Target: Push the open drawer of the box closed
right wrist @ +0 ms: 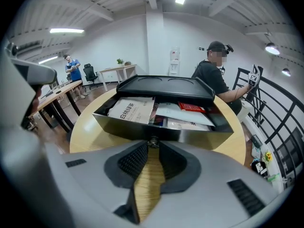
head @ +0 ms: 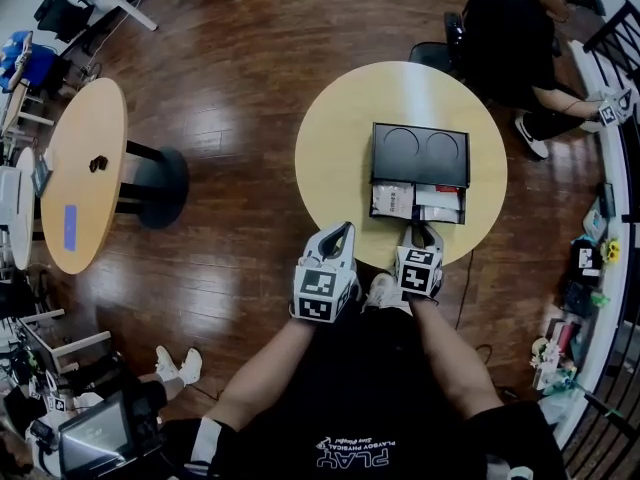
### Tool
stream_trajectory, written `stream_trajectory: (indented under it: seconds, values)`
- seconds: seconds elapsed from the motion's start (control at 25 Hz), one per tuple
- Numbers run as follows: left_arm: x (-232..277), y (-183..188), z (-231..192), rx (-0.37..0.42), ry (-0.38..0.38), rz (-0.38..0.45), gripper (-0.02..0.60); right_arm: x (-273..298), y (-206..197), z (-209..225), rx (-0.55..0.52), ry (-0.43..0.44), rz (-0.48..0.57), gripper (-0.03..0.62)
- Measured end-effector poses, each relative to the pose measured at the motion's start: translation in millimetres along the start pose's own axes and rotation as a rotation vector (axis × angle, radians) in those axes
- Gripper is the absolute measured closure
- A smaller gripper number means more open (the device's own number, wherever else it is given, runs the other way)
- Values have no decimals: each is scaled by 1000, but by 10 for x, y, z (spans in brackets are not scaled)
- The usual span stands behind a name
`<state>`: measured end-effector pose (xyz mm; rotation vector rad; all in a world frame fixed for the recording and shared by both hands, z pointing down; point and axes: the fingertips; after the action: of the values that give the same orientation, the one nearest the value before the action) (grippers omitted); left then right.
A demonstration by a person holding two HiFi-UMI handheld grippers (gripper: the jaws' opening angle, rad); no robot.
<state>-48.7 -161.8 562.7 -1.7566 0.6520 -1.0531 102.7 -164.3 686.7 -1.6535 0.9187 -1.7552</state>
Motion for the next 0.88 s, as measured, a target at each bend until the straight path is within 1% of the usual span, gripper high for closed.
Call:
stream_trajectory:
  seconds: [0.36,0.6,0.68,0.8,0.88]
  values:
    - [-9,-21,-39,-9,21,-11,584,84,78,29,-5,15,9,516]
    - [-24,-110,13,-23,15,-36,584,201,225,98,-18,25,28,516]
    - [-9,-89,11,-24,17,-32,584,268,270,135,-28,27,42,516]
    - [13,-29,-42,-19,25,-16,584,317,299,157,-33,31,21,516]
    - [19,1,-84,-22,36,-7,584,358,335,176,-42,31,26,515]
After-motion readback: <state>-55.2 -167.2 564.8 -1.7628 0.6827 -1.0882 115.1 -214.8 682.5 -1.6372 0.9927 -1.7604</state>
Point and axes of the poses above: the fingertips, and each gripper's own axes: x forward along the fingers, z to its right, y out of its top, and after that the axes turned 11 degrees about z, right-handed
